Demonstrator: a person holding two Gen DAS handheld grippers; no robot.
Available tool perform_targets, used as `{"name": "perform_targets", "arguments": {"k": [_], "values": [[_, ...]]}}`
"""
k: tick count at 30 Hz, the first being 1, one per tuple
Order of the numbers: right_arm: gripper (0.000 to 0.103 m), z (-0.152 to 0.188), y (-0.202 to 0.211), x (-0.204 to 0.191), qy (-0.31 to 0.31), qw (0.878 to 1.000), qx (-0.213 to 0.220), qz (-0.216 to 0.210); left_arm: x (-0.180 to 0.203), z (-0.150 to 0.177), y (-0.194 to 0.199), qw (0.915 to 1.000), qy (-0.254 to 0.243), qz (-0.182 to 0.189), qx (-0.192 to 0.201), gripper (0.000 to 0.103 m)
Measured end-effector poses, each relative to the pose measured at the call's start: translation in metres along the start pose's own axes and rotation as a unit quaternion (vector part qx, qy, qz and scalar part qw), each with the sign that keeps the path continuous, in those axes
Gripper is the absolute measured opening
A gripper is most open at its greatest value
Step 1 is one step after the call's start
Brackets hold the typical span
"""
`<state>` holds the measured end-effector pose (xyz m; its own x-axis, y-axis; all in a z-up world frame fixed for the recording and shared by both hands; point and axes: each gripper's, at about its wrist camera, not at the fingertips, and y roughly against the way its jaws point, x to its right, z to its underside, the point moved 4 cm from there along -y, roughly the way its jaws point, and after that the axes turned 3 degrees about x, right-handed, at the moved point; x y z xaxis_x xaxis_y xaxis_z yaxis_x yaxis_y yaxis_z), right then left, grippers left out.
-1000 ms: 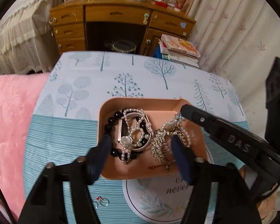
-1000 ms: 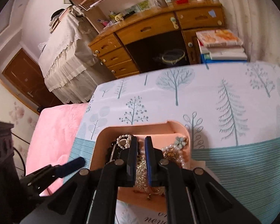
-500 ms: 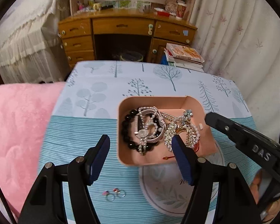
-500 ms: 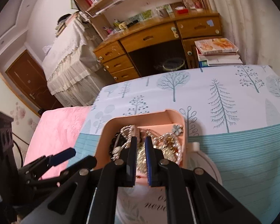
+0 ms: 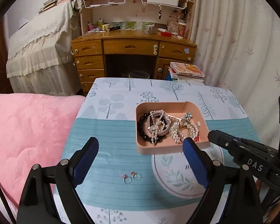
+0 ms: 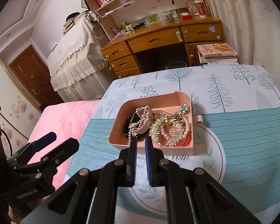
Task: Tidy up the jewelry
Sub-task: 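Move the right tool to the red-stone ring and grasp it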
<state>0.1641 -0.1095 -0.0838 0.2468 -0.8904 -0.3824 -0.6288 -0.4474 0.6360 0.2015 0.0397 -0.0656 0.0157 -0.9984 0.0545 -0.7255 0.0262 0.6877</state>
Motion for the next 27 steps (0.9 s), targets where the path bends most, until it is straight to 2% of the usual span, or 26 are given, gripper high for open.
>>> {"name": "perform_targets", "arguments": {"k": [3, 4, 5, 7, 8, 14, 19, 27], "values": [[0.010, 0.008, 0.008, -0.009, 0.014, 1.000, 0.009, 0.002, -0.006, 0.010, 0.008, 0.9999, 0.003, -0.011, 0.005, 0.093], [0.015, 0.010, 0.010, -0.011, 0.018, 1.000, 0.010, 0.006, -0.008, 0.013, 0.010, 0.9999, 0.007, -0.013, 0.006, 0.098], [0.026, 0.012, 0.011, -0.013, 0.021, 1.000, 0.010, 0.008, -0.011, 0.017, 0.012, 0.9998, 0.012, -0.014, 0.006, 0.101], [0.040, 0.017, 0.014, -0.016, 0.023, 1.000, 0.015, 0.012, -0.016, 0.024, 0.015, 0.9997, 0.020, -0.009, 0.005, 0.102], [0.041, 0.020, 0.016, -0.017, 0.025, 0.999, 0.020, 0.013, -0.018, 0.027, 0.016, 0.9997, 0.023, -0.008, 0.003, 0.102], [0.041, 0.030, 0.021, -0.026, 0.026, 0.999, 0.024, 0.008, -0.027, 0.044, 0.021, 0.9995, 0.020, -0.024, 0.006, 0.102], [0.041, 0.037, 0.021, -0.037, 0.037, 0.999, 0.032, 0.015, -0.034, 0.054, 0.026, 0.9996, 0.023, -0.015, 0.005, 0.102], [0.041, 0.050, 0.010, -0.049, 0.047, 0.999, 0.014, 0.014, -0.049, 0.063, 0.028, 0.9992, 0.035, -0.019, 0.006, 0.102]]}}
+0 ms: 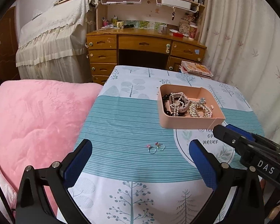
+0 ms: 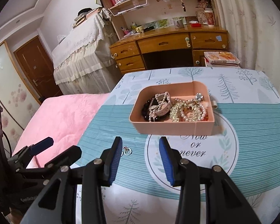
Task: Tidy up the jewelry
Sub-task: 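Move the right tool to the red-stone ring and grasp it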
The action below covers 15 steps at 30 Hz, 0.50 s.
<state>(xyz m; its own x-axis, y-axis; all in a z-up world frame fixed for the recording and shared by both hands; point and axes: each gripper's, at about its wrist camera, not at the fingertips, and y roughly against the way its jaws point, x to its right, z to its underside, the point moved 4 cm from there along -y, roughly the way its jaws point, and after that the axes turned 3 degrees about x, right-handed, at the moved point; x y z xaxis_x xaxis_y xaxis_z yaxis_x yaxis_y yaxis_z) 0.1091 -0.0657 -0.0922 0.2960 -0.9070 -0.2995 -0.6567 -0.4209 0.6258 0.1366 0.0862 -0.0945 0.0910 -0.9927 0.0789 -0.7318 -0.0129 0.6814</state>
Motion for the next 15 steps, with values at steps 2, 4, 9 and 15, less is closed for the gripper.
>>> {"name": "perform_targets", "arguments": {"k": [2, 4, 9, 15], "values": [[0.041, 0.002, -0.002, -0.003, 0.003, 1.000, -0.005, 0.001, -0.005, 0.002, -0.001, 1.0000, 0.003, -0.001, -0.001, 0.102], [0.041, 0.004, -0.004, -0.005, 0.006, 1.000, -0.008, 0.001, -0.009, 0.004, -0.003, 1.0000, 0.004, -0.002, -0.003, 0.102], [0.041, 0.007, -0.010, -0.011, 0.015, 1.000, -0.016, 0.008, -0.023, 0.006, -0.008, 0.9999, 0.008, -0.002, -0.007, 0.102], [0.041, 0.012, -0.026, -0.019, 0.030, 0.999, -0.038, 0.007, -0.057, 0.006, -0.028, 0.9988, 0.026, -0.030, -0.028, 0.102]]}}
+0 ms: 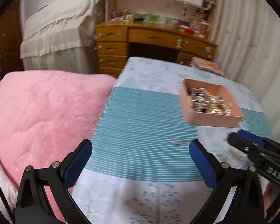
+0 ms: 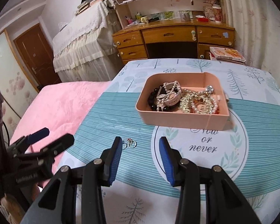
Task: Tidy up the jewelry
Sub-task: 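Move the right tool to the red-stone ring and grasp it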
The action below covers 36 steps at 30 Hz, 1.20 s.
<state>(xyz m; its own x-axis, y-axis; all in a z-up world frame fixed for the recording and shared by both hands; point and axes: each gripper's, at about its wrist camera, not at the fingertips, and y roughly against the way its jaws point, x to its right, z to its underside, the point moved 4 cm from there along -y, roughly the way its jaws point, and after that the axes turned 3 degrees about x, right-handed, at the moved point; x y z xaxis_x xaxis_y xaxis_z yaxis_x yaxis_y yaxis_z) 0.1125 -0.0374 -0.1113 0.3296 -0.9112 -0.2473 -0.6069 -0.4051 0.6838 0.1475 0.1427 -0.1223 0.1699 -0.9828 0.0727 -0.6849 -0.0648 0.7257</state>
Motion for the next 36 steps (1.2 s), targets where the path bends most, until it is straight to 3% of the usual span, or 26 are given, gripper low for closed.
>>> {"name": "perform_targets", "arguments": {"k": [3, 7, 17, 25, 28, 32, 36], "values": [[0.041, 0.003, -0.012, -0.003, 0.013, 1.000, -0.012, 0.000, -0.020, 0.000, -0.011, 0.9994, 0.020, -0.023, -0.015, 0.102], [0.041, 0.010, -0.034, -0.013, 0.044, 0.998, -0.036, -0.004, -0.036, 0.000, -0.021, 0.9986, 0.040, -0.024, -0.025, 0.102], [0.041, 0.024, -0.077, -0.021, 0.108, 0.992, -0.064, 0.018, -0.032, 0.006, -0.031, 0.9988, 0.029, -0.024, -0.032, 0.102], [0.039, 0.026, -0.088, -0.024, 0.152, 0.986, -0.056, 0.036, -0.036, 0.007, -0.035, 0.9982, 0.044, -0.017, -0.038, 0.102], [0.035, 0.025, -0.091, -0.028, 0.166, 0.984, -0.050, 0.032, -0.036, 0.008, -0.036, 0.9979, 0.048, -0.013, -0.040, 0.102], [0.016, 0.022, -0.094, -0.032, 0.175, 0.983, -0.044, 0.024, -0.033, 0.009, -0.036, 0.9979, 0.047, -0.012, -0.042, 0.102], [0.015, 0.022, -0.092, -0.033, 0.184, 0.982, -0.044, 0.025, -0.030, 0.010, -0.035, 0.9980, 0.046, -0.008, -0.042, 0.102]]}}
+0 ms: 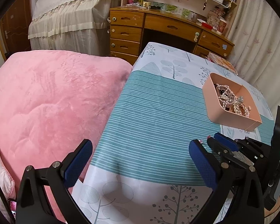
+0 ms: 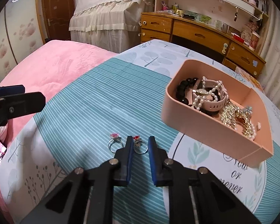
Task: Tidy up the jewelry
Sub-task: 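Move the right tool to the red-stone ring and grasp it, then grasp the pink-stone ring with the left tool while the right tool lifts its ring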
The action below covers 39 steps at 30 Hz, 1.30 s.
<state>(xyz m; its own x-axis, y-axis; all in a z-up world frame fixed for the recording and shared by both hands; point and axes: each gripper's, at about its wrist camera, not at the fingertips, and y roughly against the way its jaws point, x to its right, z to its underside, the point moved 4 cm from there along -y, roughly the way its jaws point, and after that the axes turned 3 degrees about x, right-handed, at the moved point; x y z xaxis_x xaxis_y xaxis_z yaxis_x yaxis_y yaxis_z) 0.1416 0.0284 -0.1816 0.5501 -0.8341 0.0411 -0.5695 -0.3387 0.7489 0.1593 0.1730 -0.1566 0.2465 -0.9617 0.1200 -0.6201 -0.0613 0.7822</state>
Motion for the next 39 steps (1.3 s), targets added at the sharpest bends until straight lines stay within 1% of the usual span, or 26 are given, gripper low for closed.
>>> {"name": "perform_targets", "arguments": {"k": [4, 8, 9, 10, 12, 14, 15, 16, 19, 21, 23, 25, 29, 31, 36, 39], "values": [[0.016, 0.005, 0.005, 0.012, -0.028, 1.000, -0.006, 0.003, 0.007, 0.003, -0.003, 0.9997, 0.006, 0.019, -0.012, 0.102], [0.016, 0.015, 0.014, 0.033, -0.073, 0.997, -0.011, -0.001, 0.023, 0.008, -0.011, 0.9987, 0.008, 0.037, -0.034, 0.102], [0.016, 0.019, 0.017, 0.040, -0.088, 0.996, -0.013, -0.003, 0.028, 0.008, -0.013, 0.9983, 0.009, 0.042, -0.039, 0.100], [0.016, 0.021, 0.019, 0.045, -0.096, 0.995, -0.014, -0.004, 0.035, 0.007, -0.016, 0.9977, 0.009, 0.048, -0.048, 0.095], [0.016, 0.026, 0.024, 0.054, -0.112, 0.994, -0.014, -0.006, 0.050, 0.006, -0.022, 0.9965, 0.009, 0.051, -0.066, 0.093], [0.016, 0.031, 0.029, 0.063, -0.126, 0.992, -0.011, -0.009, 0.061, 0.003, -0.029, 0.9955, 0.011, 0.049, -0.081, 0.088], [0.016, 0.033, 0.031, 0.066, -0.129, 0.991, -0.010, -0.010, 0.065, 0.002, -0.032, 0.9949, 0.014, 0.049, -0.088, 0.081], [0.016, 0.035, 0.033, 0.069, -0.133, 0.991, -0.008, -0.011, 0.071, 0.001, -0.035, 0.9941, 0.015, 0.046, -0.097, 0.076], [0.016, 0.039, 0.037, 0.078, -0.142, 0.990, -0.005, -0.018, 0.081, -0.001, -0.046, 0.9915, 0.020, 0.033, -0.124, 0.067], [0.016, 0.041, 0.040, 0.084, -0.148, 0.989, 0.001, -0.023, 0.086, -0.002, -0.050, 0.9899, 0.023, 0.024, -0.138, 0.065], [0.016, 0.042, 0.043, 0.089, -0.153, 0.988, 0.007, -0.030, 0.093, -0.001, -0.054, 0.9892, 0.015, 0.007, -0.146, 0.065], [0.016, 0.043, 0.045, 0.093, -0.158, 0.987, 0.013, -0.039, 0.100, 0.000, -0.058, 0.9882, 0.007, -0.010, -0.153, 0.060], [0.016, 0.047, 0.047, 0.098, -0.164, 0.985, 0.020, -0.056, 0.112, 0.003, -0.067, 0.9842, 0.001, -0.027, -0.175, 0.052], [0.016, 0.048, 0.047, 0.100, -0.165, 0.984, 0.023, -0.064, 0.113, 0.005, -0.070, 0.9827, 0.010, -0.034, -0.182, 0.043], [0.016, 0.052, 0.049, 0.108, -0.172, 0.982, 0.029, -0.077, 0.115, 0.006, -0.071, 0.9824, 0.023, -0.049, -0.179, 0.040], [0.016, 0.053, 0.050, 0.112, -0.178, 0.980, 0.032, -0.084, 0.118, 0.008, -0.071, 0.9824, 0.022, -0.059, -0.176, 0.040]]}}
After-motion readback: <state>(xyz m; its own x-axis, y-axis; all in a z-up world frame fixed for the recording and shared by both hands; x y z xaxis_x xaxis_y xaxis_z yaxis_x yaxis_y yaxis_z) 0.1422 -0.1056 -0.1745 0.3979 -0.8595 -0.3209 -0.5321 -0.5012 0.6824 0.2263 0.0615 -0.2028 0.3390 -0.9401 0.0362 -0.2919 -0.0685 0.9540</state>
